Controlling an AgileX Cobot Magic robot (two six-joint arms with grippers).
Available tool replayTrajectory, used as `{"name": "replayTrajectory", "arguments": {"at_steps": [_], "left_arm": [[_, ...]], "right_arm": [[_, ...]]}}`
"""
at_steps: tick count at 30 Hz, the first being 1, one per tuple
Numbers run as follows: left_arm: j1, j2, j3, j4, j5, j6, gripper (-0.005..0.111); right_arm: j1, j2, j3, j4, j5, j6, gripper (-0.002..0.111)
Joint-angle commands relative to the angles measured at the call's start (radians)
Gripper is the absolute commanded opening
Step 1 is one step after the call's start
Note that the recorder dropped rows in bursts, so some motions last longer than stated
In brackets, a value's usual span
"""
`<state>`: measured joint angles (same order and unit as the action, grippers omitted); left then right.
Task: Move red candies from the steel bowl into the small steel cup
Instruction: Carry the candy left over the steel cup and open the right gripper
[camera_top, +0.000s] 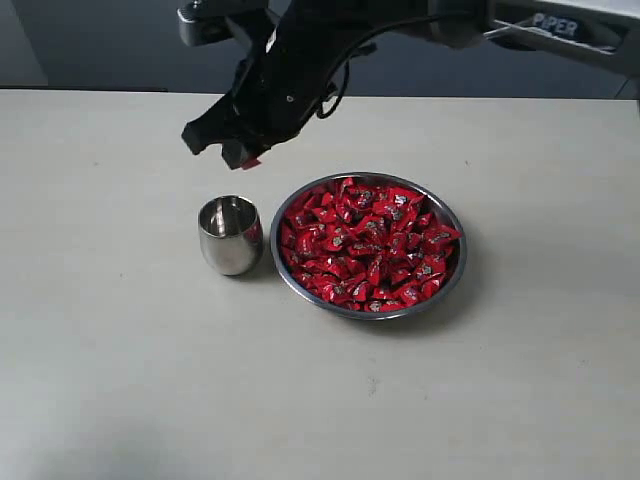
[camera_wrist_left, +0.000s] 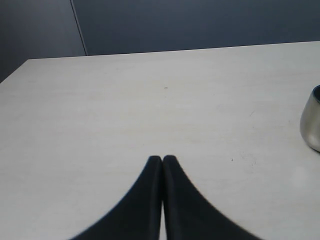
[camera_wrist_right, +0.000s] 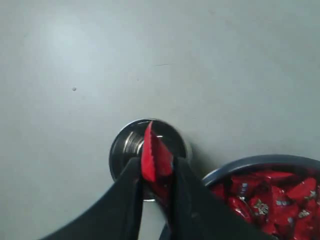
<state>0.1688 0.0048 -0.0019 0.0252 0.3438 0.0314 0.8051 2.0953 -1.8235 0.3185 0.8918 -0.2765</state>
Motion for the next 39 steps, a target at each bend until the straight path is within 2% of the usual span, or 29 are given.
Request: {"name": "replayTrajectory", "arguments": {"at_steps": [1, 17, 19, 23, 25, 39], "left_arm": [[0.002, -0.005, 0.002, 0.002, -0.010, -0.002, 0.000], [0.002, -0.005, 0.002, 0.002, -0.010, -0.002, 0.000], [0.002, -0.005, 0.002, 0.002, -0.010, -0.002, 0.000], [0.002, -0.005, 0.002, 0.002, -0.010, -0.002, 0.000], [0.002, -0.005, 0.002, 0.002, -0.010, -0.002, 0.000], [0.002, -0.005, 0.002, 0.002, -0.010, -0.002, 0.000]], "right_arm": [[0.023, 0.068, -0.062, 0.001, 0.049, -0.011, -0.001], [0.046, 0.119, -0.066, -0.051, 0.050, -0.008, 0.000], [0.046, 0.125, -0.066, -0.051, 0.040, -0.008, 0.006], [0.046, 0.148, -0.066, -0.022, 0.045, -0.008, 0.032], [0.046, 0.157, -0.066, -0.022, 0.048, 0.007, 0.039], [0.044, 0.103, -0.069, -0.026, 0.036, 0.011, 0.040]]}}
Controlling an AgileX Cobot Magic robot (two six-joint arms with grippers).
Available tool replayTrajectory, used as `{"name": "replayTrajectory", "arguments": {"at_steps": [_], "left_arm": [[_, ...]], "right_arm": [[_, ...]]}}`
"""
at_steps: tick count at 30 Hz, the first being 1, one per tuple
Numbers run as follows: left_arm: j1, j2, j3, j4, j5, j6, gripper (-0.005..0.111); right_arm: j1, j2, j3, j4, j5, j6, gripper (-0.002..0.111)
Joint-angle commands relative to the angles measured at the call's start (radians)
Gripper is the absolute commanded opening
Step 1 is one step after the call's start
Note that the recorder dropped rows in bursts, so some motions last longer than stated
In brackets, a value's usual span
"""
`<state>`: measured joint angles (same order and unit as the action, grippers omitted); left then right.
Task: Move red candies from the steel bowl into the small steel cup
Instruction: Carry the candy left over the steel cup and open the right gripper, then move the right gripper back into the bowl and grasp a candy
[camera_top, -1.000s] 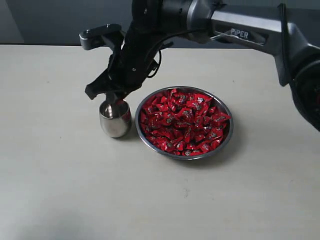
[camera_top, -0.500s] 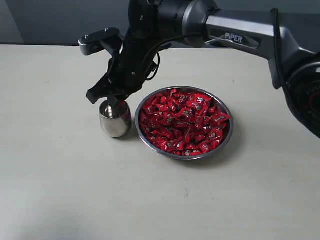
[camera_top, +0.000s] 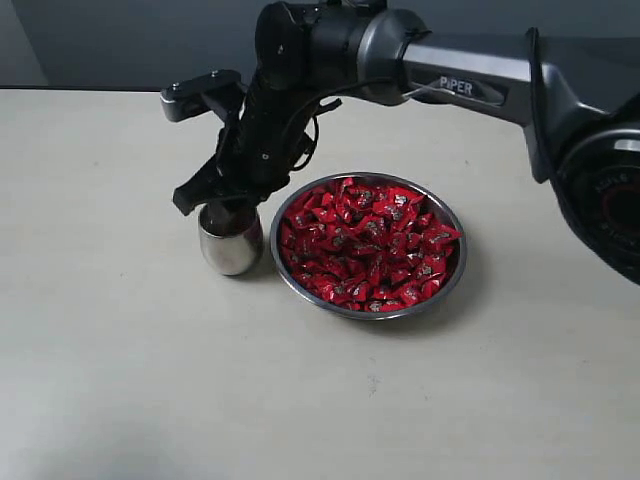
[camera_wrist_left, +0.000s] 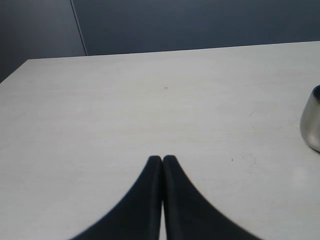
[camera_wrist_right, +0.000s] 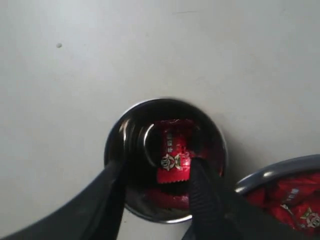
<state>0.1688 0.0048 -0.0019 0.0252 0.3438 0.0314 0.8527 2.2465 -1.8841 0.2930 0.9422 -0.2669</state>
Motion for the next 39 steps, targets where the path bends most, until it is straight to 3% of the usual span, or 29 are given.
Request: {"name": "replayTrajectory", "arguments": {"at_steps": [1, 7, 12, 18, 26, 39], "left_arm": [[0.002, -0.005, 0.002, 0.002, -0.010, -0.002, 0.000], [0.002, -0.005, 0.002, 0.002, -0.010, -0.002, 0.000], [0.002, -0.005, 0.002, 0.002, -0.010, -0.002, 0.000], [0.002, -0.005, 0.002, 0.002, -0.010, -0.002, 0.000], [0.002, -0.005, 0.002, 0.002, -0.010, -0.002, 0.000], [0.002, -0.005, 0.002, 0.002, -0.010, -0.002, 0.000]], "right_arm": [[-0.004, -0.059, -0.008, -0.019, -0.016, 0.002, 0.040], [-0.005, -0.127, -0.008, -0.127, -0.021, 0.044, 0.038], [-0.032, -0.163, -0.006, -0.156, 0.036, 0.060, 0.018], [-0.151, -0.220, 0.128, -0.155, 0.073, 0.060, 0.018], [-0.350, -0.405, 0.639, -0.040, -0.287, 0.060, 0.018], [-0.364, -0.364, 0.667, 0.040, -0.284, 0.079, 0.018]]}}
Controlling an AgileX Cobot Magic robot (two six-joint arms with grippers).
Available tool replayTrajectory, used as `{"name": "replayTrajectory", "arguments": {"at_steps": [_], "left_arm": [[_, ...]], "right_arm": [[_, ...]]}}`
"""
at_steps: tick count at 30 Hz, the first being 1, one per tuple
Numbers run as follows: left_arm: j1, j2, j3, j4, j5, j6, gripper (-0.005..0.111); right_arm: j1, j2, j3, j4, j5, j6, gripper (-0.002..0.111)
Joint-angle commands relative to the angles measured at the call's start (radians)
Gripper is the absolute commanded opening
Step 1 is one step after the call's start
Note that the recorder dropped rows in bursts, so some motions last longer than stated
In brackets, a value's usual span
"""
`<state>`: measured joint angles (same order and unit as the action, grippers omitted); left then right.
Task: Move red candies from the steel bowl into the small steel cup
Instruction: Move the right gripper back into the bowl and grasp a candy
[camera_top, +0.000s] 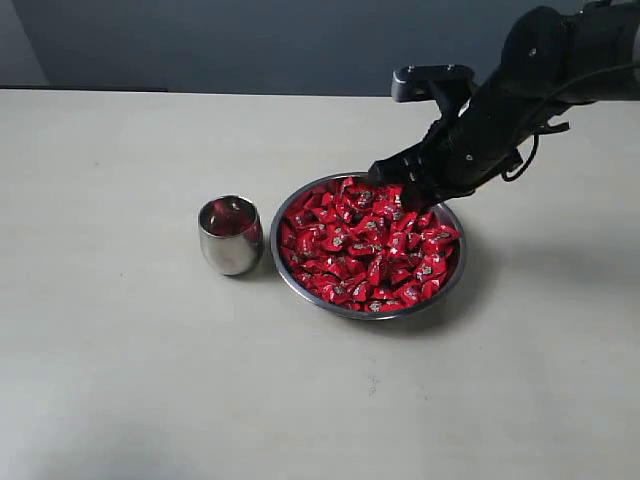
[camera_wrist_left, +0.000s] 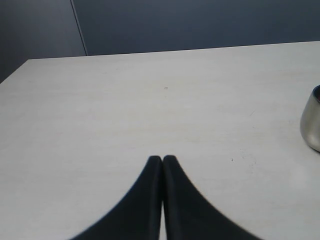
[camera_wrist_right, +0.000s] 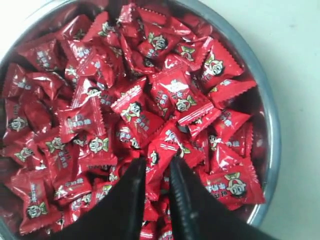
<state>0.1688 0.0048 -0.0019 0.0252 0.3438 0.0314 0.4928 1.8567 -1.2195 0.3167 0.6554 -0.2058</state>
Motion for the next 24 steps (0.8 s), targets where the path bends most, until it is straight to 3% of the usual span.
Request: {"name": "replayTrajectory", "arguments": {"at_steps": [1, 12, 14, 18, 24], "left_arm": [[0.002, -0.005, 0.002, 0.002, -0.010, -0.002, 0.000], [0.002, -0.005, 0.002, 0.002, -0.010, -0.002, 0.000], [0.002, -0.005, 0.002, 0.002, -0.010, -0.002, 0.000], [0.002, -0.005, 0.002, 0.002, -0.010, -0.002, 0.000], [0.002, -0.005, 0.002, 0.002, -0.010, -0.002, 0.000]], "right_arm": [[-0.004, 0.040, 0.002, 0.026, 0.007, 0.022, 0.018], [-0.004, 0.124, 0.002, 0.077, 0.015, 0.026, 0.018], [-0.004, 0.124, 0.002, 0.085, 0.015, 0.026, 0.023], [-0.004, 0.124, 0.000, 0.106, 0.024, 0.041, 0.047], [-0.004, 0.124, 0.000, 0.111, 0.010, 0.060, 0.043]]}}
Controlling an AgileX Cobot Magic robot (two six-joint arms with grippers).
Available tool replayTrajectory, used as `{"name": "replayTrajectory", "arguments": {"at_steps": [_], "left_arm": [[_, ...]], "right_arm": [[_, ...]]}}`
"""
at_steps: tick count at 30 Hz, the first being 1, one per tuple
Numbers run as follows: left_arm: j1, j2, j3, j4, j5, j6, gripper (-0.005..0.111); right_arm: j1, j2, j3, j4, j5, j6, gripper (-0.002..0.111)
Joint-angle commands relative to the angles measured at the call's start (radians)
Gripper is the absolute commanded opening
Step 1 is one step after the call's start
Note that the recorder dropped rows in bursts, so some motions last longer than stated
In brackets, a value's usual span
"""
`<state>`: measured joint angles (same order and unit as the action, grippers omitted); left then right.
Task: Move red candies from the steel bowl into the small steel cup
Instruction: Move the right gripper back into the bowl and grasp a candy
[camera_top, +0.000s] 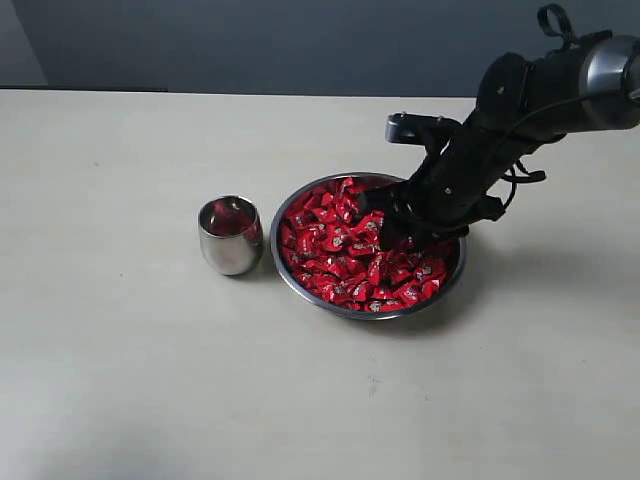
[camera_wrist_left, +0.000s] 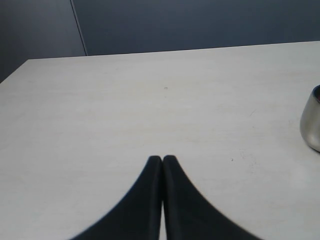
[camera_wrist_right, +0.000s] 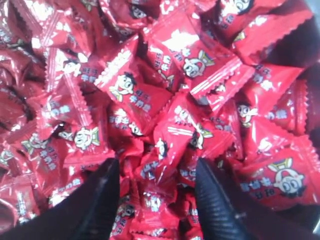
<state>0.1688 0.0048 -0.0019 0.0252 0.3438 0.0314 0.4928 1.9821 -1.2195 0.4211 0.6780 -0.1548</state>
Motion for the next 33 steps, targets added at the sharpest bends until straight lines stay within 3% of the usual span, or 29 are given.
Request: {"name": "replayTrajectory", "arguments": {"at_steps": [1, 26, 33], "left_arm": [[0.002, -0.005, 0.002, 0.002, -0.010, -0.002, 0.000], [0.002, -0.005, 0.002, 0.002, -0.010, -0.002, 0.000], [0.002, -0.005, 0.002, 0.002, -0.010, -0.002, 0.000]], "right_arm": [[-0.004, -0.001, 0.000, 0.009, -0.015, 0.009, 0.043], [-0.004, 0.049, -0.001, 0.052, -0.075, 0.009, 0.042], [-0.004, 0.049, -0.001, 0.028, -0.085, 0.005, 0.016]]}}
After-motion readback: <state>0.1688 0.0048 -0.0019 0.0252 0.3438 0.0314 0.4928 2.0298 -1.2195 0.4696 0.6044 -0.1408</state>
